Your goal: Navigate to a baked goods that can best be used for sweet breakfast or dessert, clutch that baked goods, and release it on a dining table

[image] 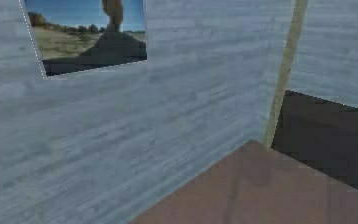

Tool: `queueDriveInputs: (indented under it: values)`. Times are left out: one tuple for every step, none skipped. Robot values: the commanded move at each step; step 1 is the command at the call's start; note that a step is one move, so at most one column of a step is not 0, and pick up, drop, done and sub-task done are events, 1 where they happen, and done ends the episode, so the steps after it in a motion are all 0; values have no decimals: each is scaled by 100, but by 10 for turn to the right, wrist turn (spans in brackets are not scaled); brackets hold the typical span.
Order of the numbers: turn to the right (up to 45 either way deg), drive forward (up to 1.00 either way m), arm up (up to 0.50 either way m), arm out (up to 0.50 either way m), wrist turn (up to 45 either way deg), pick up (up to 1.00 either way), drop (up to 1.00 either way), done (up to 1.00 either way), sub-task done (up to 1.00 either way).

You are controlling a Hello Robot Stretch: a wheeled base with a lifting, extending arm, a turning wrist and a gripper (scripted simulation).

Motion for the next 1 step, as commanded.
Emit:
queueDriveInputs:
  values:
    - [0,70,0,0,0,0,0,0,0]
